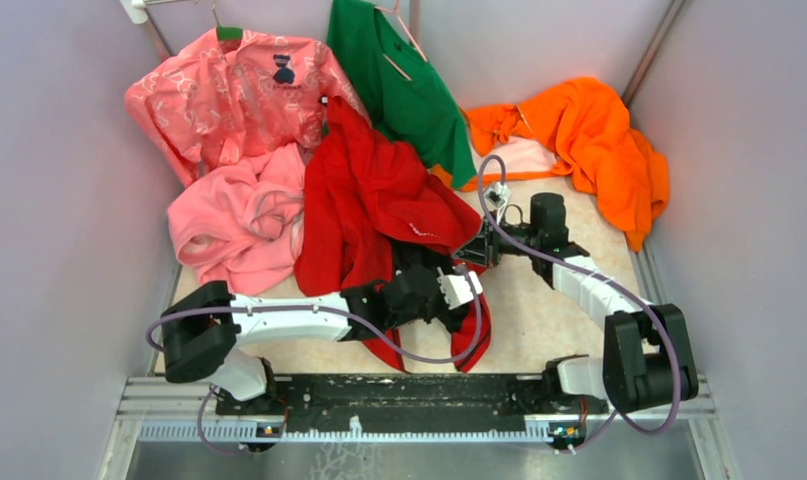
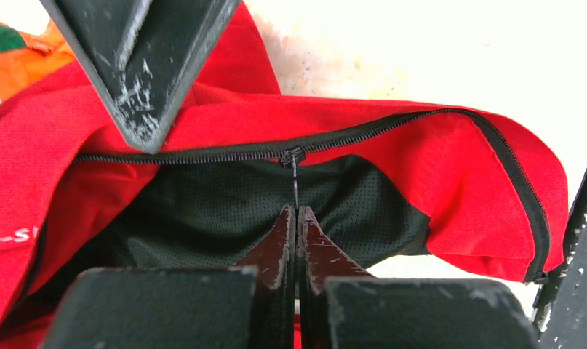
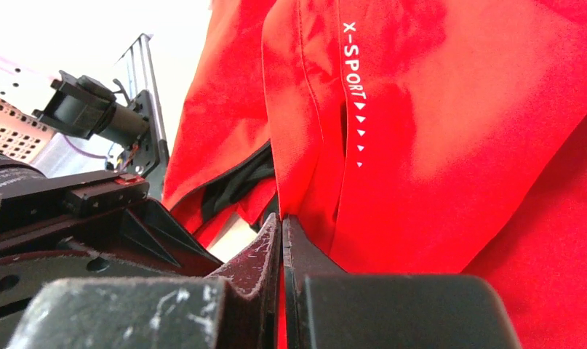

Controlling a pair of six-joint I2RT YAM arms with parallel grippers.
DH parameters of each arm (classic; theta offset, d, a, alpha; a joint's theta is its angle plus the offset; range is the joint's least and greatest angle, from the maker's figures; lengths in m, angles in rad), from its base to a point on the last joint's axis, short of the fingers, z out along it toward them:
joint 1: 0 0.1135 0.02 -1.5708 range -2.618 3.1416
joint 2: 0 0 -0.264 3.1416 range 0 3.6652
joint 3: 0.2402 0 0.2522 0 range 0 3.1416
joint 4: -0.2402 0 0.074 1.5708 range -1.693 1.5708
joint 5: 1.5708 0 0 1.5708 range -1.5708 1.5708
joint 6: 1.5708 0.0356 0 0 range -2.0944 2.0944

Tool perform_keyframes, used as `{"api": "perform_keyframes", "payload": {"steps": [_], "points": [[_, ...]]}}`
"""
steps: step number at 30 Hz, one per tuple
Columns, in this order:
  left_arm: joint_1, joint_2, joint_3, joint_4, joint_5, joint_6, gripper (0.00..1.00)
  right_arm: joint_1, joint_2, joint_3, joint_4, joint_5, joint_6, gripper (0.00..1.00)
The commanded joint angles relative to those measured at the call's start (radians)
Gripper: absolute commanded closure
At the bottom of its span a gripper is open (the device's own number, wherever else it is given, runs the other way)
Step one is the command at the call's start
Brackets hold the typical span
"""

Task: Zip up the jacket
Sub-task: Adjust the zipper on the jacket.

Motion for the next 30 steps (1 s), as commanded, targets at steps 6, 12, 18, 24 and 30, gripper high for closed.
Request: {"api": "perform_keyframes", "payload": {"steps": [6, 12, 18, 24, 30], "points": [[-0.034, -0.024, 0.120, -0.165, 0.013, 0.138, 1.00, -0.003, -0.064, -0.042, 0.287, -0.095, 0.183, 1.00], [-0.036, -0.021, 0.168, -0.284, 0.055, 0.183, 1.00, -0.003, -0.080, -0.057, 0.403, -0.125, 0.275, 1.00], [-0.041, -0.016, 0.204, -0.358, 0.070, 0.199, 1.00, -0.011, -0.096, -0.059, 0.435, -0.129, 0.304, 1.00], [-0.056, -0.050, 0.213, -0.410, 0.070, 0.213, 1.00, -0.032, -0.105, -0.043, 0.410, -0.127, 0.288, 1.00], [-0.057, -0.070, 0.234, -0.433, -0.012, 0.237, 1.00, -0.029, -0.109, -0.037, 0.363, -0.143, 0.224, 1.00]]}}
